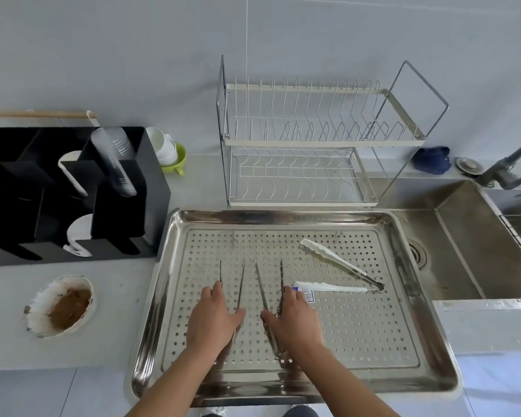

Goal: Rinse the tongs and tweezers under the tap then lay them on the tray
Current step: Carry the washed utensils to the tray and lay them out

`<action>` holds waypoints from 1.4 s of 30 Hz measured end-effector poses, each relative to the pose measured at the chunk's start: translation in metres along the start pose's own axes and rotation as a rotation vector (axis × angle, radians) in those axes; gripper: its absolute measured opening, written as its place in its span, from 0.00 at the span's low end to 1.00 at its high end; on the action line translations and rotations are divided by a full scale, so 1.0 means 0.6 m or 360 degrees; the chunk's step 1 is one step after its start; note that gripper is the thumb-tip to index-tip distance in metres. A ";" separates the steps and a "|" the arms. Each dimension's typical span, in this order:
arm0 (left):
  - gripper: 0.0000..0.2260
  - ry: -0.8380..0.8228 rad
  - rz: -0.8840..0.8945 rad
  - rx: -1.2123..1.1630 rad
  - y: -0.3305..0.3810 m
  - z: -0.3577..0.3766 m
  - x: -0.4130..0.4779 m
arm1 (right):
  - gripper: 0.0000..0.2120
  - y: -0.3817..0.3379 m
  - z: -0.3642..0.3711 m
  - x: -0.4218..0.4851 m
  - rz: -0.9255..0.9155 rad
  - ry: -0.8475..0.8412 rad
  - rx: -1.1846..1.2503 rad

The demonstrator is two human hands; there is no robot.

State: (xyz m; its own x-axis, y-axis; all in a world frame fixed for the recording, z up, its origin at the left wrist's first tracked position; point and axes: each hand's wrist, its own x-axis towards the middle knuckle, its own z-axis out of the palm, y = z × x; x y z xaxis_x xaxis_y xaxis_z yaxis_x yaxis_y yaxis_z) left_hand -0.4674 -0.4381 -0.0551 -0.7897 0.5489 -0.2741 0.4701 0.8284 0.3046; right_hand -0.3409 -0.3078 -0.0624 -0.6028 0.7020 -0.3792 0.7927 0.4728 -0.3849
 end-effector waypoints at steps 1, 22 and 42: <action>0.41 0.0004 -0.0004 -0.0024 0.003 0.003 -0.002 | 0.34 0.000 -0.001 0.000 0.0004 -0.0002 0.0011; 0.34 0.0036 -0.0086 -0.0247 -0.008 -0.018 -0.016 | 0.26 0.060 -0.064 -0.003 -0.0052 0.0329 0.0115; 0.19 0.0210 0.0303 0.0178 -0.062 0.005 0.002 | 0.36 0.160 -0.130 0.019 0.0262 0.0134 -0.0377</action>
State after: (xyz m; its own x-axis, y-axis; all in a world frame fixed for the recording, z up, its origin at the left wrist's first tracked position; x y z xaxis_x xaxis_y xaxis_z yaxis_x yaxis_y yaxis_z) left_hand -0.4847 -0.4682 -0.0693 -0.7240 0.6828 -0.0979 0.6499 0.7228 0.2348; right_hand -0.2643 -0.2130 -0.0381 -0.4626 0.8166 -0.3453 0.8843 0.4530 -0.1134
